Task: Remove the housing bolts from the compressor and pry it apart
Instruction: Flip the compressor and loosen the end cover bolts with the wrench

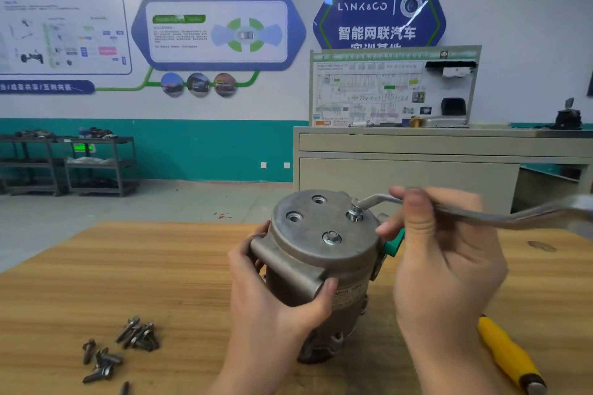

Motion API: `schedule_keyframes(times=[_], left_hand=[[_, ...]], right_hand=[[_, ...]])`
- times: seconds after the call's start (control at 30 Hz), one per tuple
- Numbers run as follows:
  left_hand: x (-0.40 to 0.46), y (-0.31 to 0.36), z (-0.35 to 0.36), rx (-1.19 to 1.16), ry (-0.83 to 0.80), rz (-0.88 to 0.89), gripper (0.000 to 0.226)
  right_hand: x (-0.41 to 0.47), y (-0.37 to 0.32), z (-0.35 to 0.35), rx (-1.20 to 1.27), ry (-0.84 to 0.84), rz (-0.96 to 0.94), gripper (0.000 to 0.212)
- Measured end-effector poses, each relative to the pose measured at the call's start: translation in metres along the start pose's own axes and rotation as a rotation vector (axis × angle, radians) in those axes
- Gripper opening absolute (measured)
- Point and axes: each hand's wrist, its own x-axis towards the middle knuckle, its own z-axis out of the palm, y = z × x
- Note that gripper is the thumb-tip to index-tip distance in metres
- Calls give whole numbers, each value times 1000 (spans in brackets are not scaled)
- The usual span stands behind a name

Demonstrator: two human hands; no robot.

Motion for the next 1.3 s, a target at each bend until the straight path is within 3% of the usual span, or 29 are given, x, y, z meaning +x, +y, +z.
schedule_keyframes(times=[0.07, 0.17, 0.23, 0.27, 0.3, 0.43, 0.5, 0.63, 0.77, 0.83, 0.93, 1.07, 1.2, 1.3], left_hand=[[1, -1, -1, -5, 6, 8, 83], [2, -2, -2, -32, 18, 12, 89], [3, -5, -4, -50, -4, -5, 88], [5, -6, -6, -45, -27, -5, 85], [7, -8, -9, -41, -54, -3, 83], [16, -6, -18, -85, -148, -16, 75], [18, -5, -22, -111, -187, -29, 75], [18, -5, -23, -125, -206, -50, 78], [15, -5, -19, -103, -207, -65, 78], [15, -5, -19, -100, -189, -59, 77], [14, -6, -19, -79, -162, -46, 73], [11, -7, -16, -40, -108, -40, 71], [4, -8, -7, -23, -32, -18, 78], [-1, -7, -1, -25, 18, -19, 84]], right_hand=[[-5, -2, 2, -66, -70, -99, 13], [-17, -2, 7, -227, -195, -273, 4], [-25, -2, 12, -296, -193, -331, 8], [-29, -1, 14, -284, -143, -313, 20], [-32, -2, 15, -219, -76, -244, 26], [-16, -1, 11, 208, 270, 163, 9], [-1, 9, -1, 339, 338, 400, 14], [21, 28, -21, 545, 207, 786, 17], [23, 37, -28, 674, 69, 887, 15], [23, 36, -27, 685, 71, 870, 15], [26, 31, -28, 737, 244, 775, 14], [26, 25, -26, 385, 386, 517, 14], [14, 18, -15, 69, 228, 285, 12], [6, 14, -8, 22, 99, 224, 11]])
